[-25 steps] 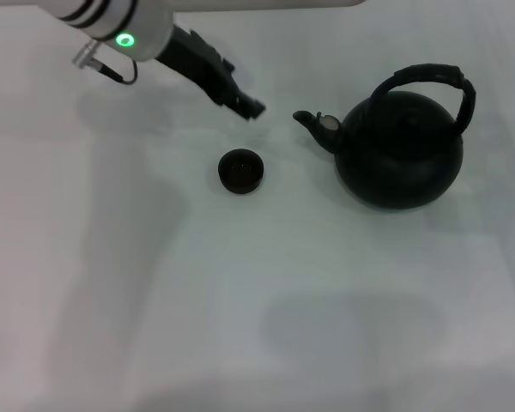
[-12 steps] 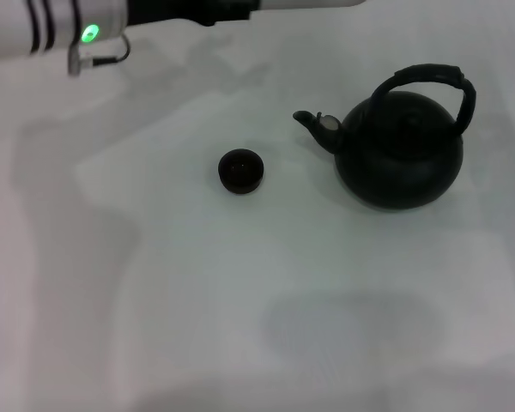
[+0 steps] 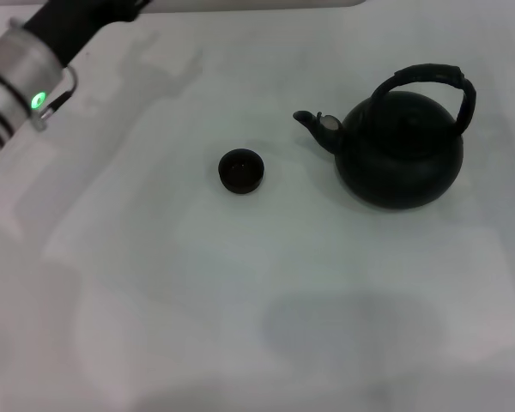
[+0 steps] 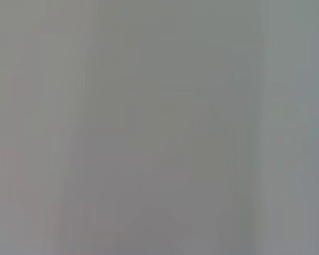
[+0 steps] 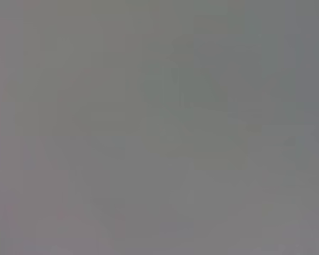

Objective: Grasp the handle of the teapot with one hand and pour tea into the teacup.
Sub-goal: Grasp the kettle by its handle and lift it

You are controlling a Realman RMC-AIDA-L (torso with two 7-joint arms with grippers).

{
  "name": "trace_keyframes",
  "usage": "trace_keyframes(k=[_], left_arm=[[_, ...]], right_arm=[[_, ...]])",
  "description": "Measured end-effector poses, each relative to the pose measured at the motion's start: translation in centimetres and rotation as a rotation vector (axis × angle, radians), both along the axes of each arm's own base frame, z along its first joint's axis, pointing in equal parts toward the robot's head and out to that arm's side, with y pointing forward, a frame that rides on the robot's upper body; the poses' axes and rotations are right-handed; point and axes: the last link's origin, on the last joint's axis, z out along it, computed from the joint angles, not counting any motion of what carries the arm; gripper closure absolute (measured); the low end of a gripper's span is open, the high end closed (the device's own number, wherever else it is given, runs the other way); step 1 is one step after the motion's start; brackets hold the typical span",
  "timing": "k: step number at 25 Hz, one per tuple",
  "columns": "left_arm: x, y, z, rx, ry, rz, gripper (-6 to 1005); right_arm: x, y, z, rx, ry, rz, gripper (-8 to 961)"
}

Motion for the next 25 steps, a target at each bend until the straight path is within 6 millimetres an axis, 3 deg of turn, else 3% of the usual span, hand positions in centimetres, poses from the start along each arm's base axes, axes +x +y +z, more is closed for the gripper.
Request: trace_keyframes(k=[7,13,25], left_arm=[[-2.9,-2.7,1.4,0.215,-0.072,0.096,123],[-4.5,-3.6,1.8,0.283,-0.061,0.173,122],[-6.2,-4.4,2.1,0.311,-0.021,0.24,122]], right_arm=[[-1.1,-0.3,-0.6,-0.153,0.067,0.127,84],[-2.3,-1.2,-0.2,-0.306,0.097,0.285,84],[-1.7,-5.6,-0.4,-0.473,0.084,0.393,84]])
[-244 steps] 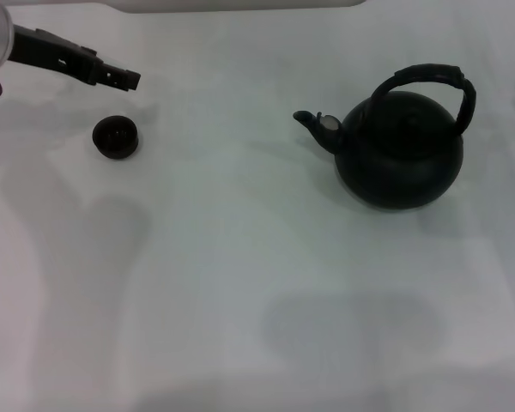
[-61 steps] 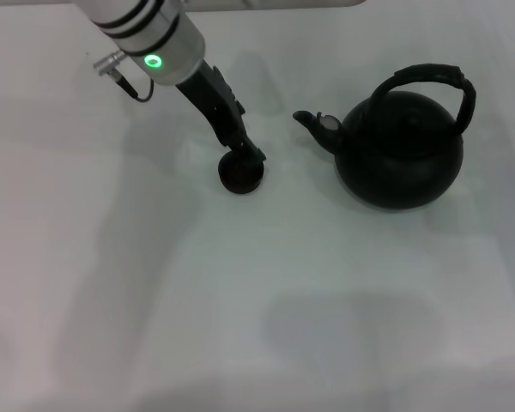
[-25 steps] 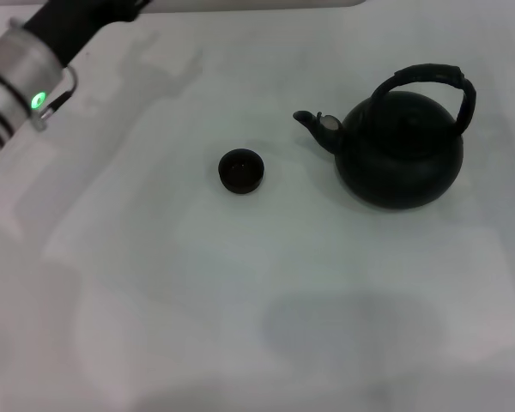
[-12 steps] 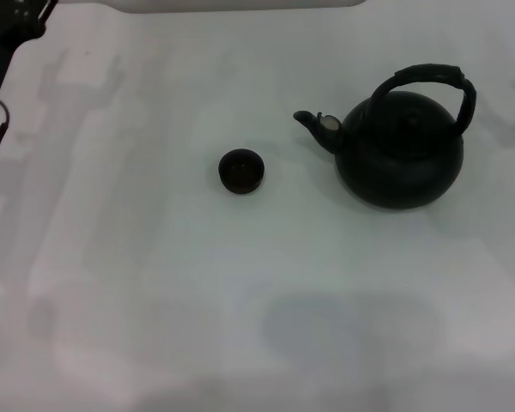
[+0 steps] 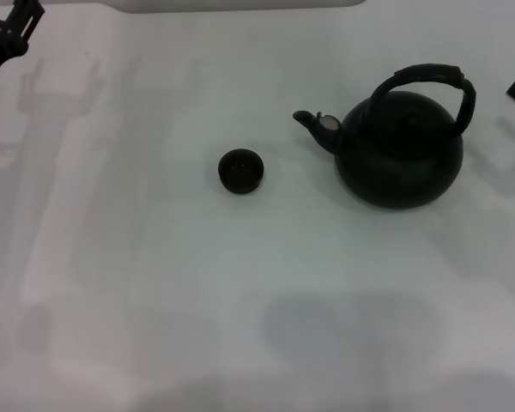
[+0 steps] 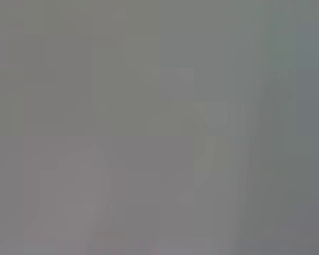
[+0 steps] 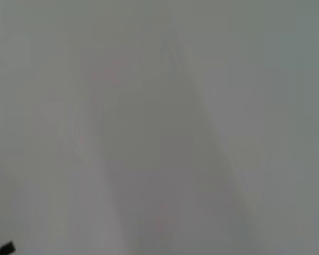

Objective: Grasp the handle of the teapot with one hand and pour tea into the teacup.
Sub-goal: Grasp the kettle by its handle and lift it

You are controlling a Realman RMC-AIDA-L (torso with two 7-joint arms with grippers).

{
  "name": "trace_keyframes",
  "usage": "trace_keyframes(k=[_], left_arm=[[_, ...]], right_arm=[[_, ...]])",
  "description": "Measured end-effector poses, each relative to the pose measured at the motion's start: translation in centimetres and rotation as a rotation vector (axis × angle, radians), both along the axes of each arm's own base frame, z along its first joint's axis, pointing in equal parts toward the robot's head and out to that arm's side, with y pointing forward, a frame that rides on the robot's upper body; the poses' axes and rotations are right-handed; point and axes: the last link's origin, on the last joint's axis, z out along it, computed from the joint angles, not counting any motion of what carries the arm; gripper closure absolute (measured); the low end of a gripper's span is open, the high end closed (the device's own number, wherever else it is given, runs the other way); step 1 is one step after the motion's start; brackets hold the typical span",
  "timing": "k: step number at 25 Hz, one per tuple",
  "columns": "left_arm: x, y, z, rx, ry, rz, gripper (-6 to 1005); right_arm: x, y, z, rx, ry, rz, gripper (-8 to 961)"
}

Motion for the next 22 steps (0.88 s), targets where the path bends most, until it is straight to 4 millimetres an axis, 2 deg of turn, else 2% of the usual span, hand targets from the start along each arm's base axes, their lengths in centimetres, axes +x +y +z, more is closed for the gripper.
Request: trace_keyframes(k=[5,10,22], left_arm=[[0.2,0.1,-0.1,0.011,-0.031,0.008,121],[0.2,0.1,-0.3,0.003,-0.037,0.015,123],[0.0,-0.2,-0.6,-0.004,-0.047,0.026,122]], right_arm=[[-0.3,0.0,-1.6,-0.053,-0.019,0.004,85],[-0.6,1.0,-3.1,-0.053,-0.069,-0.018,85],[-0.7,2.3,-4.1,-0.062,-0.102,-0.057,85]])
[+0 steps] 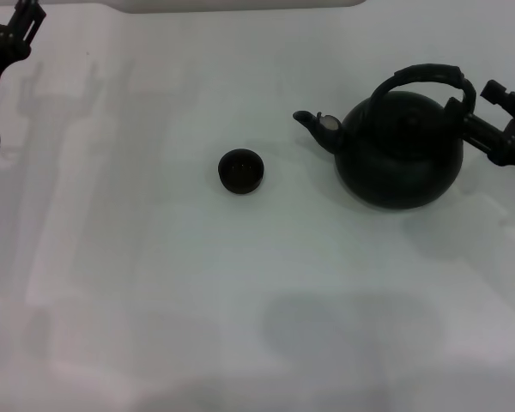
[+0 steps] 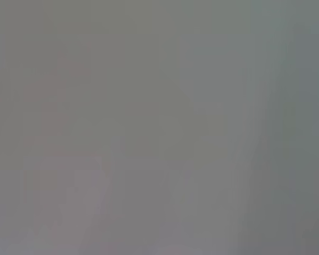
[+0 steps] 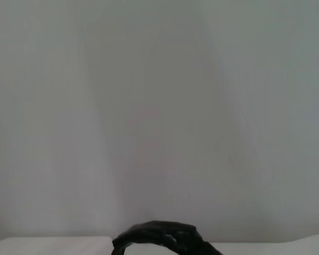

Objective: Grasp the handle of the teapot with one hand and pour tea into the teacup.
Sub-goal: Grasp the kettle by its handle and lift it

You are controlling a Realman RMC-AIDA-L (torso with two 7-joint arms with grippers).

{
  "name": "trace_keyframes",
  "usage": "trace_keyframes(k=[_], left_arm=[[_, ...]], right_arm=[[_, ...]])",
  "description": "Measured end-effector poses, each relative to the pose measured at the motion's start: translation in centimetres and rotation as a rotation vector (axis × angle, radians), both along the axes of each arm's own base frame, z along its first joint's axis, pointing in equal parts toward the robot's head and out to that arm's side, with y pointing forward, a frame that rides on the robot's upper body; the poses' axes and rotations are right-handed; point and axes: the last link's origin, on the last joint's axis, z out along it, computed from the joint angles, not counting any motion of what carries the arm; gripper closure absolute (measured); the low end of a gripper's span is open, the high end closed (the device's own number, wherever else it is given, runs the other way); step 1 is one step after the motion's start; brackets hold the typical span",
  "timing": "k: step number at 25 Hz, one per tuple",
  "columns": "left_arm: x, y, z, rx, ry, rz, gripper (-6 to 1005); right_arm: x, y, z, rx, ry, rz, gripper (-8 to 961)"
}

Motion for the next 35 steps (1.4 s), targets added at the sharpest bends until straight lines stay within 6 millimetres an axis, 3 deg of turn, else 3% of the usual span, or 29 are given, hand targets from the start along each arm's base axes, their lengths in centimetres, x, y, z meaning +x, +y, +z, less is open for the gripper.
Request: trace_keyframes(k=[8,16,27,35], left_arm=[[0.0,0.0,0.0,0.0,-0.001,-0.001,121],[-0.1,-0.1,0.0,0.0,-0.001,0.002,121],[-0.3,-0.2,0.0,-0.002,-0.012,0.008,121],[-0.5,-0.6,-0.2,-0.005,-0.021,0.015,121]], right_arm=[[0.0,0.1,-0.7,-0.006,-0.002,-0.019,85],[-0.2,0.4,-1.0,-0.006,-0.014,-0.021,274],[-0.3,0.3,-1.1,0.0,-0.021,-0.012,709],[-1.7,1.6,-1.2,0.015,-0.013,0.031,731]])
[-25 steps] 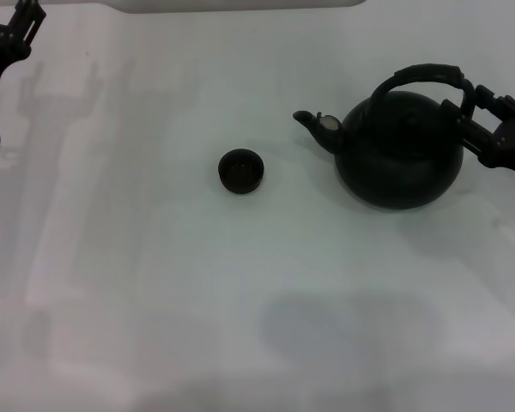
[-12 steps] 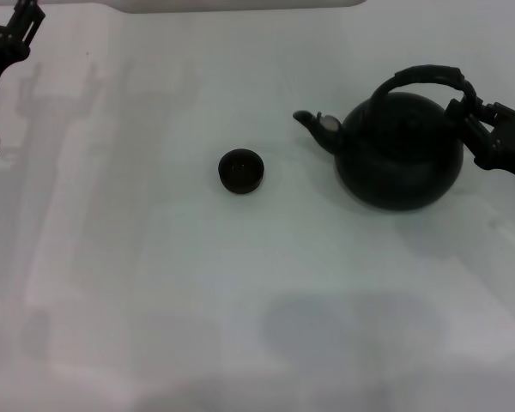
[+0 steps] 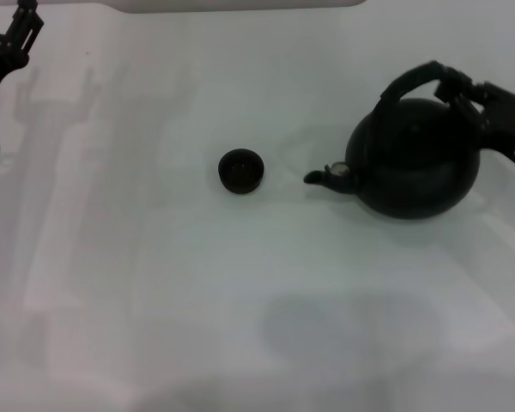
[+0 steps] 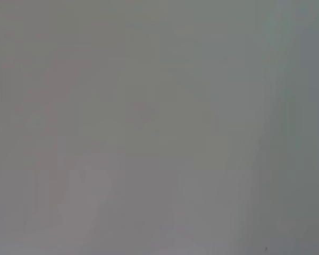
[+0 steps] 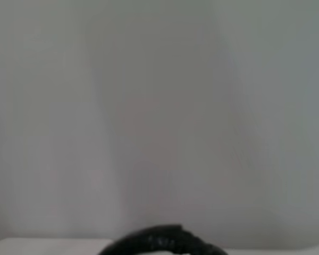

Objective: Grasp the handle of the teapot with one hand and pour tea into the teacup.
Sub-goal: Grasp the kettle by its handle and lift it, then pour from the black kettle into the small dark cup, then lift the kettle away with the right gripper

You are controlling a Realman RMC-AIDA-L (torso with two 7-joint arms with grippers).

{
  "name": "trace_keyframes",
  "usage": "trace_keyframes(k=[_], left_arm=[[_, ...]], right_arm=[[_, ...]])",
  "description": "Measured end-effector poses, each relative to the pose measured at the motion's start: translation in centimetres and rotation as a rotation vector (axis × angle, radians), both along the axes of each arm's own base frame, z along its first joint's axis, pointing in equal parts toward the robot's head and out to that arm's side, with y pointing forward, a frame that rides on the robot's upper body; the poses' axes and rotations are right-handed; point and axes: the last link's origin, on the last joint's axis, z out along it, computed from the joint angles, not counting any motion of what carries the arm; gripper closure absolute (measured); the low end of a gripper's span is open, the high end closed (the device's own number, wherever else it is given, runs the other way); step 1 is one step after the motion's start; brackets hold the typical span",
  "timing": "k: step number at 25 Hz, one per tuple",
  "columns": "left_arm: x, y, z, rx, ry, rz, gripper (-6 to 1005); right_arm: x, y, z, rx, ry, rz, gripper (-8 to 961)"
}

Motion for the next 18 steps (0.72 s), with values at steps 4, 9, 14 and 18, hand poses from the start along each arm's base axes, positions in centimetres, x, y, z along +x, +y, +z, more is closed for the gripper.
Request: trace_keyframes(k=[4,9,14,18], left_arm=[[-0.1,-0.2,0.0,0.0,-0.001,0.004,122],[-0.2,-0.3,-0.1,-0.001,-0.008,0.008,121],[-0.5,-0.6,-0.1,-0.006,-0.039,0.016,121],[-0.6,-0.6,-0.1,-0.007,-0.046,0.018,121]], right_arm=[[-1.4,1.5,0.0,0.011,-0.012,0.052,730],[-3.0,3.2,-0.5,0.005,-0.029,0.09,730],[-4.7,4.2,-1.1,0.016,-0.052,0.147,750],[-5.9,5.0,-1.6,0.046,-0.104,0.196,757]])
